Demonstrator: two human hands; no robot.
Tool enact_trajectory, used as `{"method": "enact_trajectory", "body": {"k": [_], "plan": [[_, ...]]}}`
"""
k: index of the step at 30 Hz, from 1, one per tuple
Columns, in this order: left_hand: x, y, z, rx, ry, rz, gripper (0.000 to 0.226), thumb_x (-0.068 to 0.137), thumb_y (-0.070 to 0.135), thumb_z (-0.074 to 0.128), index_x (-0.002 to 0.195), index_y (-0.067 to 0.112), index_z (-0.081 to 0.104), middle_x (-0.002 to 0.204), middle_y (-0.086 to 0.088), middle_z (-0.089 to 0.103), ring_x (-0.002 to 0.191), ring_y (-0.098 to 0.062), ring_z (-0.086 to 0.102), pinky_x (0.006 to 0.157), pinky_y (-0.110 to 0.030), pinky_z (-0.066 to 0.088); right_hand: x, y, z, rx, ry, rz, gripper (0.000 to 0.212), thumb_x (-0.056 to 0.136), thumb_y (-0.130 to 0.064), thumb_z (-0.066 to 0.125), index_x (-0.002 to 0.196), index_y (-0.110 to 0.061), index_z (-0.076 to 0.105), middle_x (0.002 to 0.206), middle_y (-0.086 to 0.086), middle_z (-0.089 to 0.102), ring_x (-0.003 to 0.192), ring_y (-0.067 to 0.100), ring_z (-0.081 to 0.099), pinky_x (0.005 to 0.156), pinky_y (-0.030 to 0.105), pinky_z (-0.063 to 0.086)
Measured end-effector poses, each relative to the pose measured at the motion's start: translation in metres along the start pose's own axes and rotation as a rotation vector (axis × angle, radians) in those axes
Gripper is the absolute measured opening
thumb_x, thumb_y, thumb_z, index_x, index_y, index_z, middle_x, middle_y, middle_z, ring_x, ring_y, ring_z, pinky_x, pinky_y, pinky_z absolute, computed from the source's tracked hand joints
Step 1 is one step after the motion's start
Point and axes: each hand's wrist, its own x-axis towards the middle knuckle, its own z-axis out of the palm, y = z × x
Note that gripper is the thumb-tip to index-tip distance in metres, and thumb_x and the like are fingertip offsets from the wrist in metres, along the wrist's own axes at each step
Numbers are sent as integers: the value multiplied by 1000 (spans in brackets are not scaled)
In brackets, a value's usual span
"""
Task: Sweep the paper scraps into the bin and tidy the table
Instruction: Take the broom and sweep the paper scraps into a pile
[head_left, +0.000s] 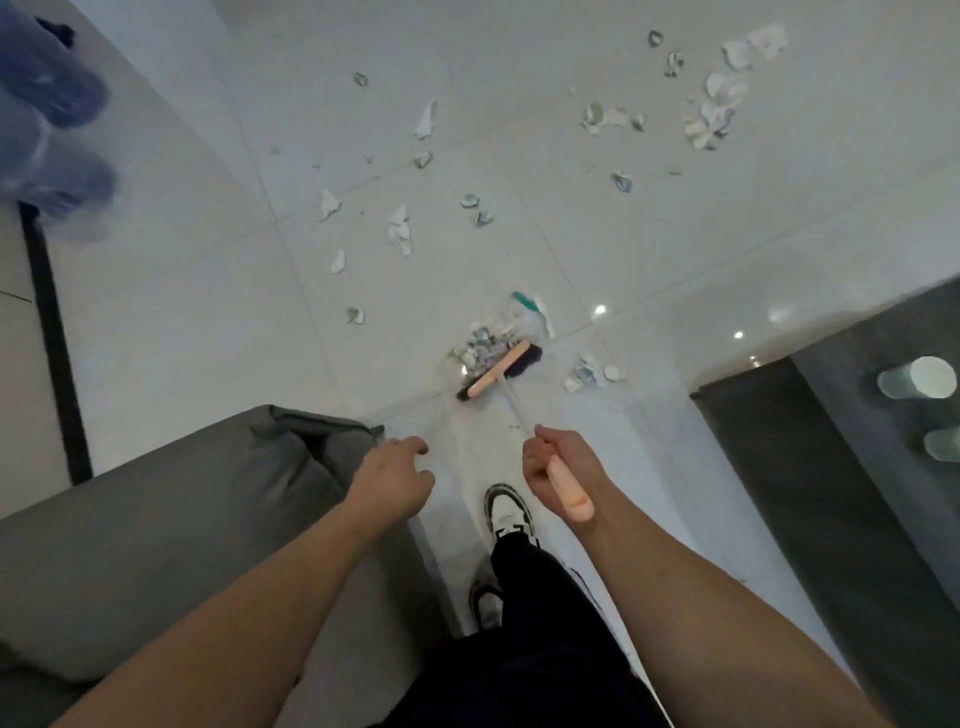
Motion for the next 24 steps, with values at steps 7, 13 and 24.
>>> {"method": "enact_trajectory", "body": {"k": [7,13,24], "plan": [[43,25,-47,18,-13,43,46,87,25,53,133,19,53,126,-9,55,116,-25,51,95,-29,37,1,-28,66,-212,145,-162,14,99,-9,51,87,-12,46,57,1,40,35,7,38,31,16,34],[83,57,-71,11,-46,154,47,87,26,55,134,19,52,127,-8,55,114,-24,52,92,-29,37,4,-50,82,-366,518,-406,13,90,2,54,99,-1,61,60,10,51,41,19,44,37,20,40],[170,49,-114,161,-216,261,45,86,25,55,131,20,54,126,-9,56,116,-25,51,94,-28,38,44,-66,88,-226,578,-296,12,90,4,53,100,-3,51,60,7,45,39,14,42,34,19,38]]}}
